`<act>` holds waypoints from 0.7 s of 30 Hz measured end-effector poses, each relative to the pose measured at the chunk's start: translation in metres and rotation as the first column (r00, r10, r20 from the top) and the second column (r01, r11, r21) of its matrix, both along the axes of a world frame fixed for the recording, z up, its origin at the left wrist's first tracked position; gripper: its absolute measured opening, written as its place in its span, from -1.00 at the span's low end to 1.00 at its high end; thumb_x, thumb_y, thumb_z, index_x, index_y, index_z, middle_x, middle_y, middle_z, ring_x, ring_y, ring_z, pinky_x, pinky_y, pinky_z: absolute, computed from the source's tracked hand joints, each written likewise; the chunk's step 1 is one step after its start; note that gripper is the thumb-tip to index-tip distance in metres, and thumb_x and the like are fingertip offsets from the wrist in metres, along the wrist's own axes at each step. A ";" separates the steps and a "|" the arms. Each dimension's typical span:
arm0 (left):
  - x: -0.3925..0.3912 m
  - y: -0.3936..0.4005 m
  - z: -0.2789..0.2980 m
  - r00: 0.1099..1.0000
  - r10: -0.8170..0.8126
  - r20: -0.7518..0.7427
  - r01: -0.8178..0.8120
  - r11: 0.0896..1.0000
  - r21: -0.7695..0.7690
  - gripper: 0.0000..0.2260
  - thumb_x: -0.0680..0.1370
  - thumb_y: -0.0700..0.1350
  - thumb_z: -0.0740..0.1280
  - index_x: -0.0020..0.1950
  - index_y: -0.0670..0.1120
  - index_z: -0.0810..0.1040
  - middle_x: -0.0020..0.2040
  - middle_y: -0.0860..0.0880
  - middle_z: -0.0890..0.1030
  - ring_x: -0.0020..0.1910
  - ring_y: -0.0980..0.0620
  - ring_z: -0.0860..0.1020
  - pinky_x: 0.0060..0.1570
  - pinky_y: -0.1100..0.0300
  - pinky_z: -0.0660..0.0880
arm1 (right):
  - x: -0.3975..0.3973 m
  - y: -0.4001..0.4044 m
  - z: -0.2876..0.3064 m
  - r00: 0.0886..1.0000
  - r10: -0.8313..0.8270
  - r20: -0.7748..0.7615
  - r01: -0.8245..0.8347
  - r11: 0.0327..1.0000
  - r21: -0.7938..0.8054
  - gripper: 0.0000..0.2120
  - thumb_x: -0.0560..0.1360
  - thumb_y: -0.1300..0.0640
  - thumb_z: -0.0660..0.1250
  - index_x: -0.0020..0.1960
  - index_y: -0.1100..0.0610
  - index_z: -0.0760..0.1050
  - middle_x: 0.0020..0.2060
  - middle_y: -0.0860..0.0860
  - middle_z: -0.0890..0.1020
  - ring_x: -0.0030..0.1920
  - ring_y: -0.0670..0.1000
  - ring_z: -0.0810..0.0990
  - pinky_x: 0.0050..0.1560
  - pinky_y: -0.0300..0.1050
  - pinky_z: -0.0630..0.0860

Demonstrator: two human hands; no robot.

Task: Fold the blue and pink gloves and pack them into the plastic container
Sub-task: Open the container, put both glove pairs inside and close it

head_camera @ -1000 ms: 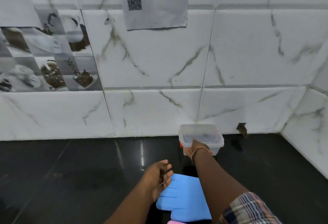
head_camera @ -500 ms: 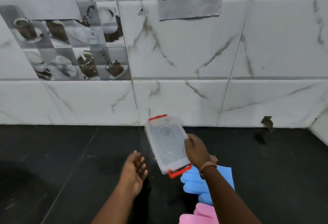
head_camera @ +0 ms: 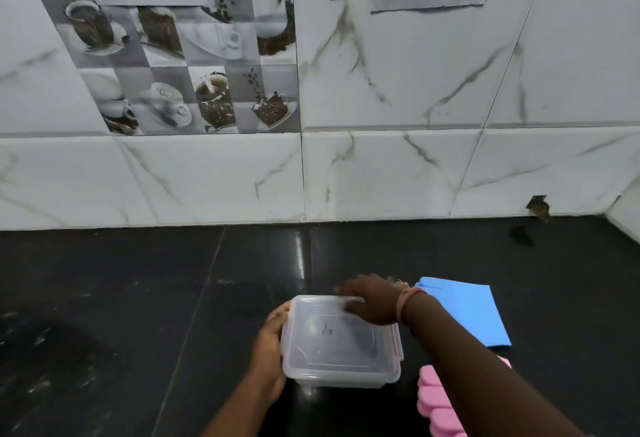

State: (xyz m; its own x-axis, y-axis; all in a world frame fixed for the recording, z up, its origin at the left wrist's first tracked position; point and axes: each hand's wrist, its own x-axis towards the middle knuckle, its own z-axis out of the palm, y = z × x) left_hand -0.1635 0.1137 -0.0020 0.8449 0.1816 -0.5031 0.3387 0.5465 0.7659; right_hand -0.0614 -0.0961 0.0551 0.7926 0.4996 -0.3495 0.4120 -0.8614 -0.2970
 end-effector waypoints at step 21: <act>0.004 -0.025 -0.014 0.986 -0.148 -0.081 0.147 0.989 -0.011 -0.73 0.64 -0.25 0.32 -0.23 -0.07 0.66 -0.33 -0.01 0.65 -0.11 -0.18 0.63 -0.35 0.32 0.58 | -0.054 0.019 -0.035 0.969 0.107 0.224 -0.205 0.853 0.480 -0.12 0.11 -0.37 0.52 0.27 -0.22 0.13 0.19 -0.23 0.24 0.24 -0.13 0.27 0.39 0.06 0.26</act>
State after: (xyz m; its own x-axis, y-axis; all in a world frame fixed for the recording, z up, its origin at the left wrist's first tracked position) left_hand -0.1594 0.0883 -0.0158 0.8182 0.0554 -0.5723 0.4772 0.4898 0.7297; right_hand -0.1155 -0.0770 0.0202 0.7144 0.6892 0.1213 0.6173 -0.5391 -0.5729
